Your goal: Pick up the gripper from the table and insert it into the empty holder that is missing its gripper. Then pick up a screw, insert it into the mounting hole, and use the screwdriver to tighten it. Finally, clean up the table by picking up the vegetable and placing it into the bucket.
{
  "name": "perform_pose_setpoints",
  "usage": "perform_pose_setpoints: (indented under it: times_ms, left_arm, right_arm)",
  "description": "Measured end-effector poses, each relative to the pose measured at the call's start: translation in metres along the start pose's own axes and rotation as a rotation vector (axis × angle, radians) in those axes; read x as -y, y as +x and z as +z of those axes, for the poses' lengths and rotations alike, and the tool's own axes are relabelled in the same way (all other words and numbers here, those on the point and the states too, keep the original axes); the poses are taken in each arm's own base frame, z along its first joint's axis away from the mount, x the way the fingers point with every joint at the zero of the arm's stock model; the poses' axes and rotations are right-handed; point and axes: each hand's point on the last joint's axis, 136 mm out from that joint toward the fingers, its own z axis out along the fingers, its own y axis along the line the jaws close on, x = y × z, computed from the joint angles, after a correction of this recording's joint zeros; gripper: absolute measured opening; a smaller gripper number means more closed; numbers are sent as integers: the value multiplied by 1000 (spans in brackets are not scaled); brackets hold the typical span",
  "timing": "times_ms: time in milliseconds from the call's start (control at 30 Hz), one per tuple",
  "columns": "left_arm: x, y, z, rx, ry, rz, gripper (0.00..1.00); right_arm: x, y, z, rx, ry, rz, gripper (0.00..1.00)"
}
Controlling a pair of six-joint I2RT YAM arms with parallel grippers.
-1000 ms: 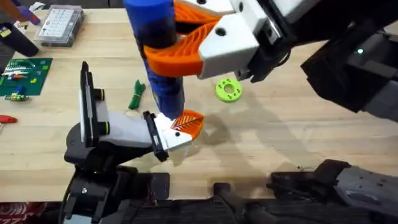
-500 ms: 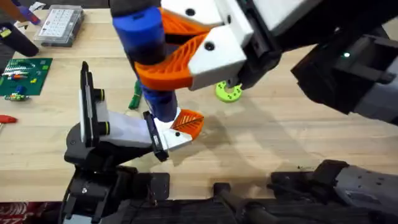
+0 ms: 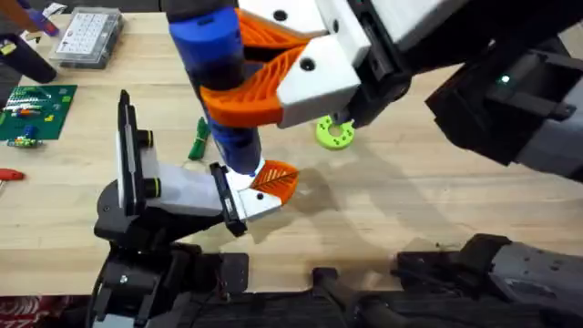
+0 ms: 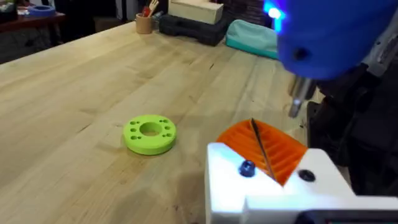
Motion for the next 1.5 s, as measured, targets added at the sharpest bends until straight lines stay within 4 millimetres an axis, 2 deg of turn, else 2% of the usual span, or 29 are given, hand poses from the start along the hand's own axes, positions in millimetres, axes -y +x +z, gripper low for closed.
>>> perform_pose_setpoints:
  times_ms: [300,967,1500]
  left_arm:
    - [0,0,0,0,0,0,14]
    - [0,0,0,0,0,0,14]
    - [0,0,0,0,0,0,14]
  right_arm:
    - [-3,9,-3,14,6,-6,48]
    - [7,17,-7,0,28,45,47]
    - [7,18,-7,0,30,48,47]
